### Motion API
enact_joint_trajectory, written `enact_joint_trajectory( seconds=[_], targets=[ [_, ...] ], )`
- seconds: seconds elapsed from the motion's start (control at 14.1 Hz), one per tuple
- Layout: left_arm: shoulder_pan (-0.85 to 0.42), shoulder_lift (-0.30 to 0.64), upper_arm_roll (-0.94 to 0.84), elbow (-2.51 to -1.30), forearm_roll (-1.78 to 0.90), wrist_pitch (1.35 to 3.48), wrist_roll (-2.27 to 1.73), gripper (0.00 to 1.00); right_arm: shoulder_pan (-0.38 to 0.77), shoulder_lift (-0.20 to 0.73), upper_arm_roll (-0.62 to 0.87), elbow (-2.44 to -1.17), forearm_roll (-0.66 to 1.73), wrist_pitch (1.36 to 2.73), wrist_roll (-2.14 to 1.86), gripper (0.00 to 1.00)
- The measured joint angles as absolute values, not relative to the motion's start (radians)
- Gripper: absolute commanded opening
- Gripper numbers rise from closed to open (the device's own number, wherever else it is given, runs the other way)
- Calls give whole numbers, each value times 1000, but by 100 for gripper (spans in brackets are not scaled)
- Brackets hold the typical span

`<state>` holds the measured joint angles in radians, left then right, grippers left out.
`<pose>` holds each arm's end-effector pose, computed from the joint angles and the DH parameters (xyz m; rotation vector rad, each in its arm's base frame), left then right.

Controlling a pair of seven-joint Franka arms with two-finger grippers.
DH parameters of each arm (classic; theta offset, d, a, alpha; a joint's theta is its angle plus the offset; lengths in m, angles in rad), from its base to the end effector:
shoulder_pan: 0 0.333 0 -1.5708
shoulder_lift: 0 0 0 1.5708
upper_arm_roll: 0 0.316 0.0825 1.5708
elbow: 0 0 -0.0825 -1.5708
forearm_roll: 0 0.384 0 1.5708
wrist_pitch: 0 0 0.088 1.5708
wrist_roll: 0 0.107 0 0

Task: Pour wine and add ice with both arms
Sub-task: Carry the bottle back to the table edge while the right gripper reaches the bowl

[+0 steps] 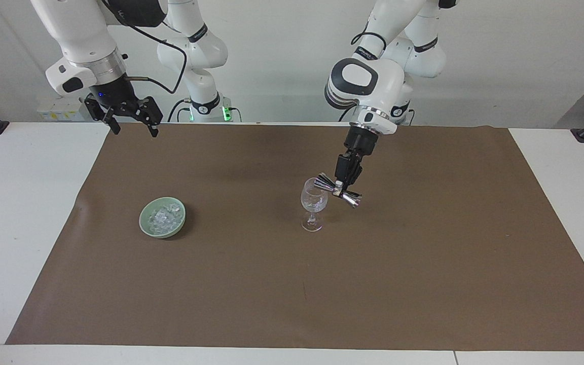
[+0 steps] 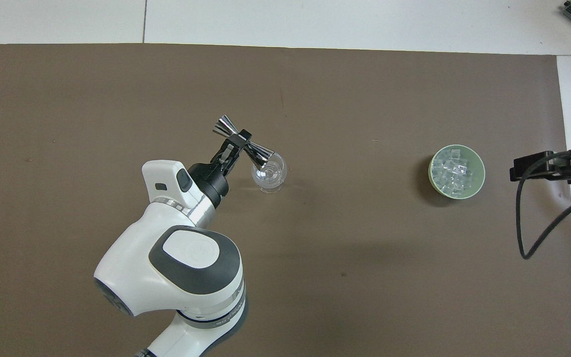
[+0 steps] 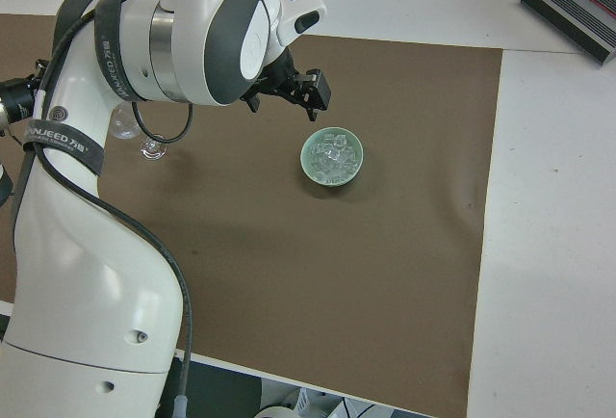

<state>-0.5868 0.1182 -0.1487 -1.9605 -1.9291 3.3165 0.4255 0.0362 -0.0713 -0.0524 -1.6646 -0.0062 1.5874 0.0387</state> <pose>0.4796 -0.2976 0.4453 2.0046 0.9358 0.6706 0.5328 -0.0103 0.6203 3.1379 -0.0857 -0.0094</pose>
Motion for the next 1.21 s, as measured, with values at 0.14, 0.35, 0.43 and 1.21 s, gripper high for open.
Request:
enact_joint_trajectory(
  seconds=[0.14,0.35,0.43,1.21],
  targets=[
    [-547,113,-146,-1960,-1971,3285,418,0,36,-71,-52,-1672,-6,1596,30,100],
    [-450,89,-143,-1974,-2024,3189,406,0,36,-66,-52,-1687,-6,1648,29,100],
    [-411,76,-142,-1989,-2031,3148,388,0,36,-61,-52,-1694,-6,1661,26,100],
    [11,-133,-123,-2288,-2037,2746,100,0,33,73,-58,-1874,-6,2035,-299,100]
  ],
)
